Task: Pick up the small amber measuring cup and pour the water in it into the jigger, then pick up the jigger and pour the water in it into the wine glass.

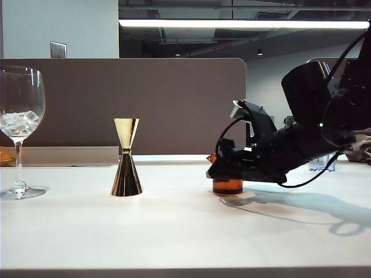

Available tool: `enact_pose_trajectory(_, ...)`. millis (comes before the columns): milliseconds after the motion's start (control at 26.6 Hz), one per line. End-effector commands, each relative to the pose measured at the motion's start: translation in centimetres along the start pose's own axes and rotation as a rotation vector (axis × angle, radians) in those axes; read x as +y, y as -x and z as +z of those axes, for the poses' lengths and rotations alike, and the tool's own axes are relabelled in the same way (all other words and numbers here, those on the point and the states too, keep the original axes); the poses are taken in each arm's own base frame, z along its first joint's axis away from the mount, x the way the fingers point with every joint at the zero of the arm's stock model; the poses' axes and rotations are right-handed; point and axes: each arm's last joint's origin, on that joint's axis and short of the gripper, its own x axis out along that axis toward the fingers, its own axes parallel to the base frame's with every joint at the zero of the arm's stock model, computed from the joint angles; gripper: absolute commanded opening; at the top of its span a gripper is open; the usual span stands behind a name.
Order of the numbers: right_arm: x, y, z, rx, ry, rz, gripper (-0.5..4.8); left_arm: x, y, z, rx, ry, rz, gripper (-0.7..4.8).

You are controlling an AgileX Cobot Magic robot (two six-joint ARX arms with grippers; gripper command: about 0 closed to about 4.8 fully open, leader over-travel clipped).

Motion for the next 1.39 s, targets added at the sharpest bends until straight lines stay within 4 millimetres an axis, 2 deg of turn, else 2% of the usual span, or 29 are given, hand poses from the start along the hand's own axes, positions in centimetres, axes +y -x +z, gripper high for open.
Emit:
enact_pose_trajectory(38, 0.22, -0.38, 0.41, -0.018, 0.012, 0.008, 4.09, -0.04, 0.06, 0.18, -0.014, -0.008, -0.003, -0.02)
enact_pose_trajectory(75, 0.3, -0.42, 0.42, -0.018, 0.013, 0.01, 4.08, -0.04, 0.06, 0.17, -0.013, -0.007, -0.003, -0.02)
enact_pose_trajectory(188, 0.59, -0.55, 0.36, -0.017, 0.017, 0.011, 3.64, -0.04, 0.06, 0.17, -0.013, -0.007, -0.003, -0.02)
enact_pose_trajectory(263, 0.59, -0.59, 0.26, -0.015, 0.016, 0.011, 3.61, -0.04, 0.06, 0.17, -0.013, -0.007, -0.003, -0.02)
enact_pose_trajectory(338, 0.61, -0.6, 0.26, -0.014, 0.016, 0.012, 2.93, -0.04, 0.06, 0.17, -0.013, -0.007, -0.003, -0.02)
enact_pose_trajectory(564, 0.61, -0.61, 0.25, -0.014, 0.016, 0.011, 2.87, -0.04, 0.06, 0.17, -0.013, -0.007, -0.003, -0.02)
enact_pose_trajectory(639, 0.61, -0.6, 0.26, -0.015, 0.017, 0.01, 2.41, -0.04, 0.06, 0.17, -0.013, -0.007, -0.003, -0.02)
enact_pose_trajectory(790, 0.6, -0.6, 0.26, -0.015, 0.017, 0.009, 2.33, -0.04, 0.06, 0.17, -0.013, -0.007, -0.003, -0.02)
enact_pose_trajectory(903, 0.6, -0.6, 0.26, -0.015, 0.017, 0.009, 1.96, -0.04, 0.06, 0.17, -0.013, -0.007, -0.003, -0.02)
enact_pose_trajectory(1015, 0.6, -0.6, 0.26, -0.015, 0.017, 0.008, 1.95, -0.04, 0.06, 0.17, -0.013, -0.007, -0.003, -0.02)
enact_pose_trajectory(1053, 0.6, -0.6, 0.25, -0.014, 0.016, 0.008, 1.54, -0.04, 0.06, 0.17, -0.013, -0.007, -0.003, -0.02)
enact_pose_trajectory(1128, 0.6, -0.61, 0.27, -0.015, 0.017, 0.008, 1.14, -0.04, 0.06, 0.17, -0.013, -0.007, -0.003, -0.02)
enact_pose_trajectory(1241, 0.63, -0.59, 0.32, -0.015, 0.017, 0.009, 1.11, -0.04, 0.06, 0.17, -0.013, -0.007, -0.003, -0.02)
enact_pose_trajectory(1316, 0.63, -0.56, 0.37, -0.015, 0.017, 0.008, 0.79, -0.04, 0.06, 0.17, -0.013, -0.007, -0.003, -0.02)
enact_pose_trajectory(1391, 0.63, -0.57, 0.44, -0.017, 0.017, 0.008, 0.75, -0.04, 0.06, 0.17, -0.013, -0.007, -0.003, -0.02)
